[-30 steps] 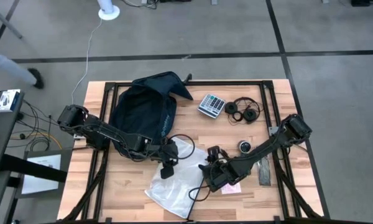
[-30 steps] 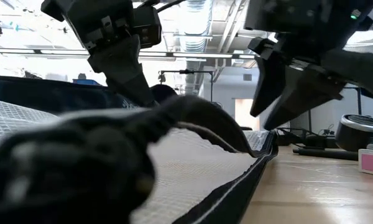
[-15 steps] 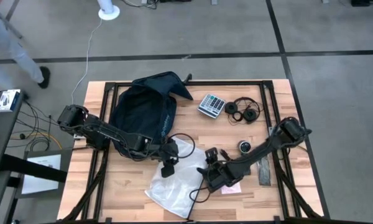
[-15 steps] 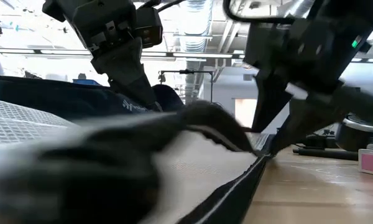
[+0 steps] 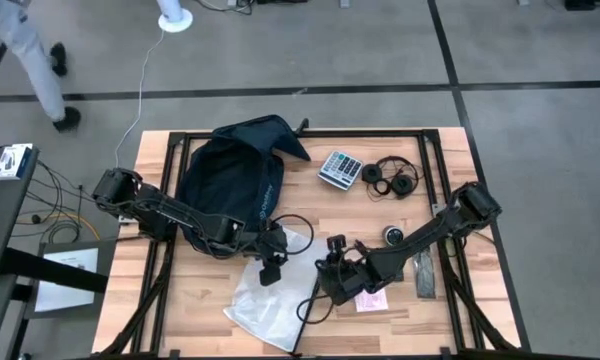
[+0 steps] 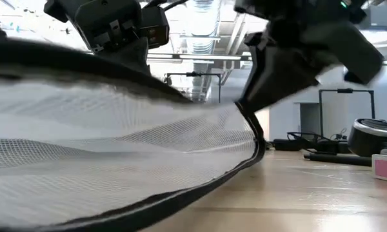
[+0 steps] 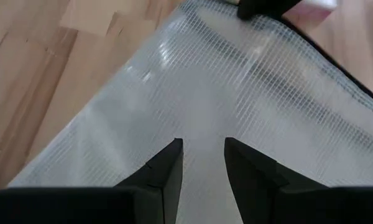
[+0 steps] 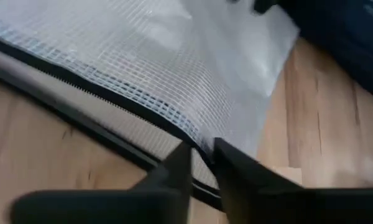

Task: Unpack backpack
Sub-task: Put the white game card into the white zip bag

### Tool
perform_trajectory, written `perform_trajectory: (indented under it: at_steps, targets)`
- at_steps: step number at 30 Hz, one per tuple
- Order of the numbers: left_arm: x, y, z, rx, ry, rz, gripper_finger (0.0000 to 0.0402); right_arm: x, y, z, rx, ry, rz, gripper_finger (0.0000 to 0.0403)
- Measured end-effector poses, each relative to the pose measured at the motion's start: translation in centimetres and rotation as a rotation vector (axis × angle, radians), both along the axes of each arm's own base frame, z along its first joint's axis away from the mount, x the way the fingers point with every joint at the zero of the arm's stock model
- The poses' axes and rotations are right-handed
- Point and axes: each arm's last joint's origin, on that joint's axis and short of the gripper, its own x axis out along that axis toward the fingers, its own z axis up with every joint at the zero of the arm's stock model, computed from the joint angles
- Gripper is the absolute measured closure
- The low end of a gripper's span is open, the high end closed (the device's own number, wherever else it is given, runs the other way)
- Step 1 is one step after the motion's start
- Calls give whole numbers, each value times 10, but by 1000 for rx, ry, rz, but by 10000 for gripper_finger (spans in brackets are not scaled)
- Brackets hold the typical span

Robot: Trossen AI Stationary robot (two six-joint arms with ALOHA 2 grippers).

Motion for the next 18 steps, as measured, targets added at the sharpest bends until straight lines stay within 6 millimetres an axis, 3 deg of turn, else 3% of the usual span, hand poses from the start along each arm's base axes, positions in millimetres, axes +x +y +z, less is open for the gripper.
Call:
perform_trajectory:
  at_steps: [2, 6, 13, 18]
  targets:
    - [4, -3, 5, -16, -51, -6, 295, 1, -5, 4, 37, -20, -53, 392]
    - [11, -15, 21, -22, -127, -56, 295, -3, -24, 9, 110, -9, -242, 400]
    - [15, -37, 46, 19, -199, -171, 295, -33, -52, 24, 45, -37, -665, 402]
    - [15, -45, 52, 21, -217, -197, 295, -50, -57, 37, 64, -161, -870, 402]
